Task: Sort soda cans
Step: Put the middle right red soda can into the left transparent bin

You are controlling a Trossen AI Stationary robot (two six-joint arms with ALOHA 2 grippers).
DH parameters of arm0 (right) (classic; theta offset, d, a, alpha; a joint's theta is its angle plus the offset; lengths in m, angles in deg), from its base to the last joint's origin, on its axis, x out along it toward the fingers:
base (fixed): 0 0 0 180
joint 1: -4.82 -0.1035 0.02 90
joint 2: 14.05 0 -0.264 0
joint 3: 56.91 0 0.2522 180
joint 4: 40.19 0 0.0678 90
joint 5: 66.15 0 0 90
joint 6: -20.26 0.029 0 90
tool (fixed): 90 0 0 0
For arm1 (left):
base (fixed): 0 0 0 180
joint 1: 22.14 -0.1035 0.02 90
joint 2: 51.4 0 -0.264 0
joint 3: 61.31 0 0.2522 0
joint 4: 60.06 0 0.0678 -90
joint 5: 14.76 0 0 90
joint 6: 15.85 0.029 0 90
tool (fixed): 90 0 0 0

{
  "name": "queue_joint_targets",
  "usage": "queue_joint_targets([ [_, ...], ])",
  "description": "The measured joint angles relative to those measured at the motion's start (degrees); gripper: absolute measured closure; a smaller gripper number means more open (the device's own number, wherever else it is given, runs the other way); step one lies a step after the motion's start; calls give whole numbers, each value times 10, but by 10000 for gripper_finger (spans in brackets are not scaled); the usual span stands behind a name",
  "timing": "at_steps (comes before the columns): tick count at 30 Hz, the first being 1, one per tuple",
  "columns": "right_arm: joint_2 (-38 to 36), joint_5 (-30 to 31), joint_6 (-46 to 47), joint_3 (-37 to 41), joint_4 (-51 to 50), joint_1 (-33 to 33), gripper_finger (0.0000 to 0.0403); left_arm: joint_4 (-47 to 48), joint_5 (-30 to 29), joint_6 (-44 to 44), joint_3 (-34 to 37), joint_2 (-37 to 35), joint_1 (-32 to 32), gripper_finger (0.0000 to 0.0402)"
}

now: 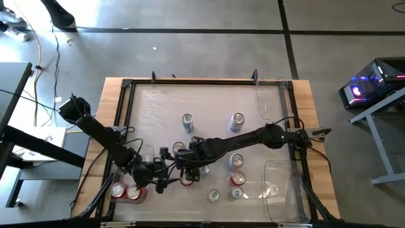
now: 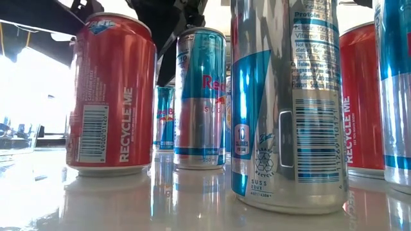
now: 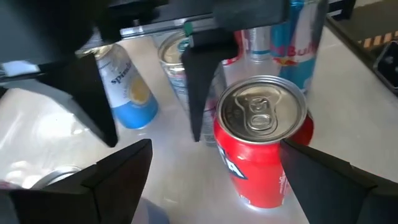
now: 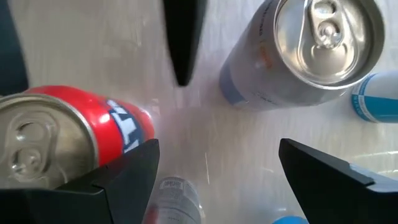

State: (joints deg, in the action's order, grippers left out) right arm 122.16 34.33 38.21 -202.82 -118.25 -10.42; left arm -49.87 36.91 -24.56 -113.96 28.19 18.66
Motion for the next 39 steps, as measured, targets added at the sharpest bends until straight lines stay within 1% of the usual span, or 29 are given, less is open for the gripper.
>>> queue_joint_targets([
  [3, 0, -5, -8, 0, -4, -1, 75, 15, -27, -9, 0, -6, -2, 57],
  [5, 0, 1, -11, 0, -5, -2, 75, 41, -65, -25, 0, -18, -3, 57],
  [9, 0, 36, -19, -21, -22, -7, 75, 113, -131, -77, 0, -59, 10, 57],
  [12, -17, 63, -38, -22, -20, -15, 75, 138, -145, -120, 0, -99, 28, 57],
  [17, -53, 96, -103, -22, -16, -38, 75, 125, -136, -154, 0, -138, 65, 57],
  [23, -58, 88, -233, -21, 2, -78, 75, 74, -89, -168, 0, -127, 81, 57],
  [25, -58, 87, -239, -21, 10, -88, 75, 63, -77, -168, 0, -123, 81, 57],
  [30, -62, 84, -185, -20, 32, -101, 76, 56, -53, -167, 0, -123, 81, 57],
  [32, -63, 66, -179, -20, 54, -103, 76, 57, -43, -161, 0, -123, 81, 57],
  [36, -54, -7, -210, -20, 119, -103, 76, 57, -27, -134, 0, -116, 83, 57],
  [39, -43, -20, -237, -20, 158, -99, 75, 57, -27, -135, 0, -110, 85, 57],
])
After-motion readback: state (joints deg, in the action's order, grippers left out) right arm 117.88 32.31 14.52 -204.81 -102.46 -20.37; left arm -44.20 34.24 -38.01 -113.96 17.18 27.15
